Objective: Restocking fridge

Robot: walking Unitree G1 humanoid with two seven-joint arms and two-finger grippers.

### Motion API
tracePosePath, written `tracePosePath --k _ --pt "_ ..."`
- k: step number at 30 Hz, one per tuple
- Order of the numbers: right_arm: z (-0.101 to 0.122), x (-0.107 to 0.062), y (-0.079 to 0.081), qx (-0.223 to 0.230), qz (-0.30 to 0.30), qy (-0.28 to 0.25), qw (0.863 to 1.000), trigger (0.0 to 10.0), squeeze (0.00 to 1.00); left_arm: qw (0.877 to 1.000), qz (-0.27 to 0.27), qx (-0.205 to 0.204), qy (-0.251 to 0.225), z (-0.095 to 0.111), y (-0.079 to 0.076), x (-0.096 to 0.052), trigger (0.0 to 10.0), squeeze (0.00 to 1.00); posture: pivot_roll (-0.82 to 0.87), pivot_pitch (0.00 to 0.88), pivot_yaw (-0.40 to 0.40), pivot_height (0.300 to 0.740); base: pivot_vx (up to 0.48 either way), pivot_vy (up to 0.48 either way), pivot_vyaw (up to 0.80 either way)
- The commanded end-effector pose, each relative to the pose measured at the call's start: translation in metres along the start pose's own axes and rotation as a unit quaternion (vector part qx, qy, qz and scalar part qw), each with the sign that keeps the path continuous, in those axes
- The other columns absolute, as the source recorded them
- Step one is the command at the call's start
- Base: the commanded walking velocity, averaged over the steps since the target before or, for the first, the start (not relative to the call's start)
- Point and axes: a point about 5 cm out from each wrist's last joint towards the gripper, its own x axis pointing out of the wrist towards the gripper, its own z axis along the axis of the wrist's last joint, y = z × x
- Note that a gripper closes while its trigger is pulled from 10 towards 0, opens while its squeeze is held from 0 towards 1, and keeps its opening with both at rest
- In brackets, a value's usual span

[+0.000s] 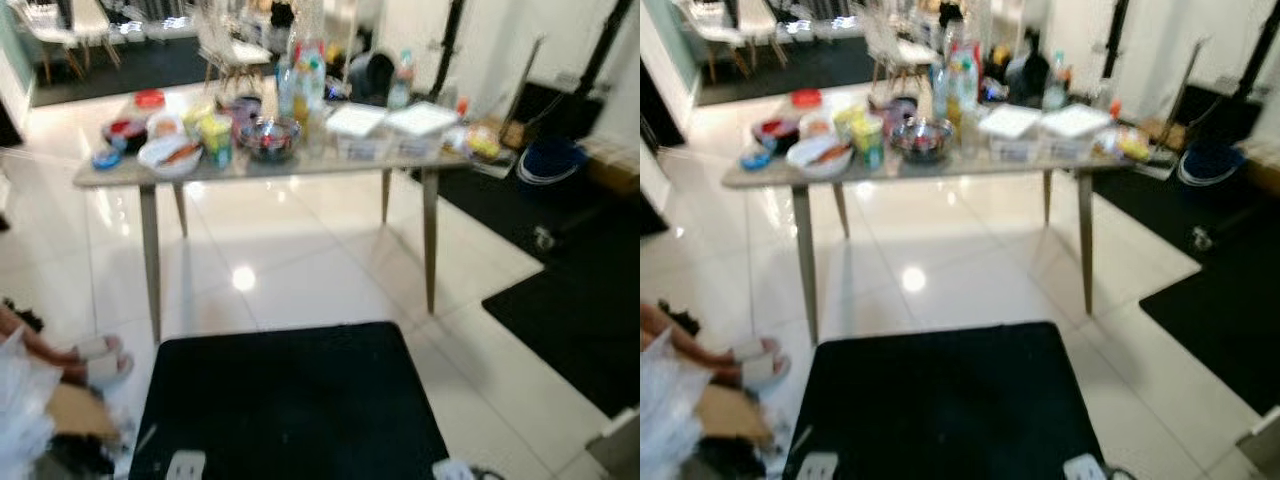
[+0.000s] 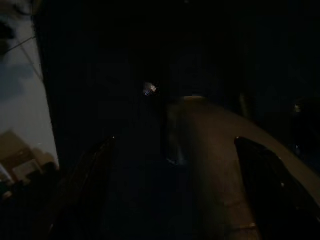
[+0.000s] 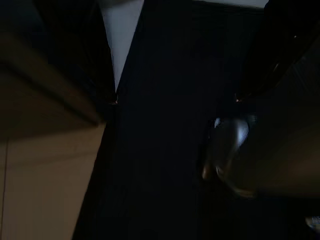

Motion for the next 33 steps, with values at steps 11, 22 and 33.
tracePosePath --k 11,22,33 --pt "0.0010 0.0009 0.0054 0.005 0.004 -0.004 1.000 10.0 0.00 1.000 0.003 -0.001 0.015 -0.0070 0.0021 -0.0017 10.0 0.00 -0.04 0.000 -0.005 0.740 0.270 0.000 0.00" --pt "0.0002 0.0009 0.0042 0.011 -0.004 -0.001 1.000 10.0 0.00 1.000 0.003 0.000 0.014 -0.0067 0.0020 -0.0016 10.0 0.00 -0.04 0.000 -0.005 0.740 0.270 0.000 0.00" --pt "-0.0013 0.0008 0.0036 0.018 -0.007 0.006 1.000 10.0 0.00 1.000 0.003 -0.001 0.015 -0.0070 0.0013 -0.0014 10.0 0.00 -0.04 0.000 -0.004 0.740 0.271 0.000 -0.29"
